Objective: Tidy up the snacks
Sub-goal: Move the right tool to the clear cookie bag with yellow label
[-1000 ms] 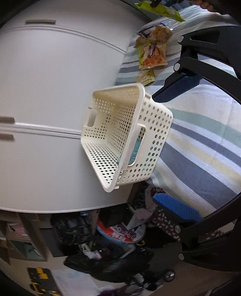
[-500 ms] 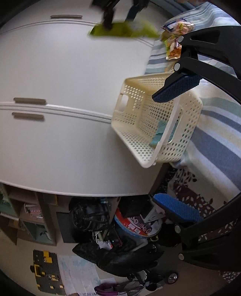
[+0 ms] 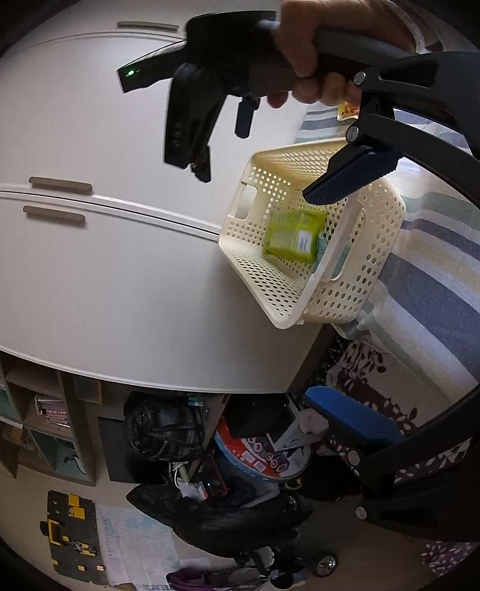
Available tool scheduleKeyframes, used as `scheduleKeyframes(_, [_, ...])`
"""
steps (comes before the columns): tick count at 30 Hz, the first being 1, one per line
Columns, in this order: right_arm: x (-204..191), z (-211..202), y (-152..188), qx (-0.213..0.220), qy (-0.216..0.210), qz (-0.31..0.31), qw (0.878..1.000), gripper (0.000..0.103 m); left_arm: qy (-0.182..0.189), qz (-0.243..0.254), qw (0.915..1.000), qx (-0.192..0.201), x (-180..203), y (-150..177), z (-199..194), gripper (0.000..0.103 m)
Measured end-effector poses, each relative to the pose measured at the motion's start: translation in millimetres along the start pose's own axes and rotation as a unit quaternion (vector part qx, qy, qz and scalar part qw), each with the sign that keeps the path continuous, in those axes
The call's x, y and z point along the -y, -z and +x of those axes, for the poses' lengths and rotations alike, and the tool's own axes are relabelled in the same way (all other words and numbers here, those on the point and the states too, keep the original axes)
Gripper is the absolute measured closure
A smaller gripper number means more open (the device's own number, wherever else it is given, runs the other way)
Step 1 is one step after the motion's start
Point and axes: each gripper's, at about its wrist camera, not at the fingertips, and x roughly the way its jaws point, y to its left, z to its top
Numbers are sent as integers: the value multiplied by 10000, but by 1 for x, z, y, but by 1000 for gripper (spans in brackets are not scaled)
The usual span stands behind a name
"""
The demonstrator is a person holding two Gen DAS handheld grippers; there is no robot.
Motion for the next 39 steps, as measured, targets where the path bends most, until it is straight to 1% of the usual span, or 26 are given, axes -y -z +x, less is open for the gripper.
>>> scheduleKeyframes(4, [14, -7, 5, 53, 6, 136, 9999, 21, 17, 39, 10000, 22, 2, 1, -1, 3])
scheduleKeyframes(5, [31, -18, 8, 68, 12, 168, 9998, 21, 12, 104, 9999, 27, 4, 2, -1, 3])
scheduleKeyframes(8, [58, -34, 19, 87, 175, 227, 9996, 21, -20, 282, 9996, 53, 12, 4, -2, 3])
scheduleKeyframes(12, [108, -58, 31, 15, 406, 517, 9978, 21, -44, 555, 9984, 125, 26, 5, -8, 3])
scheduleKeyframes(19, [190, -101, 48, 111, 766, 965, 9923, 21, 94, 891, 9960, 46, 52, 5, -17, 3])
scheduleKeyframes(22, [216, -119, 54, 184, 856, 1069, 9904, 21, 289, 952, 9950, -118, 65, 3, -21, 3])
scheduleKeyframes(24, [233, -130, 59, 202, 932, 1093, 9894, 20, 503, 961, 9938, -260, 75, 2, -24, 3])
scheduleKeyframes(26, [245, -138, 63, 189, 993, 1102, 9888, 17, 715, 1036, 9913, -391, 89, 0, -26, 3])
scheduleKeyframes(28, [264, -146, 70, 156, 1095, 1189, 9867, 17, 982, 1129, 9869, -601, 105, -1, -26, 3])
scheduleKeyframes(30, [276, -151, 74, 123, 1176, 1305, 9844, 17, 1230, 1196, 9827, -705, 122, -1, -23, 3])
scheduleKeyframes(31, [286, -153, 78, 69, 1248, 1411, 9821, 17, 1348, 1247, 9801, -757, 133, -1, -20, 3])
scheduleKeyframes(34, [310, -153, 88, -74, 1277, 1719, 9768, 17, 1621, 1349, 9740, -822, 162, 2, -17, 3])
scheduleKeyframes(36, [322, -149, 94, -183, 1300, 1882, 9733, 14, 1722, 1434, 9712, -813, 178, 3, -15, 3])
scheduleKeyframes(39, [327, -138, 94, -336, 1381, 1939, 9707, 12, 1812, 1501, 9679, -886, 200, 5, -6, 3])
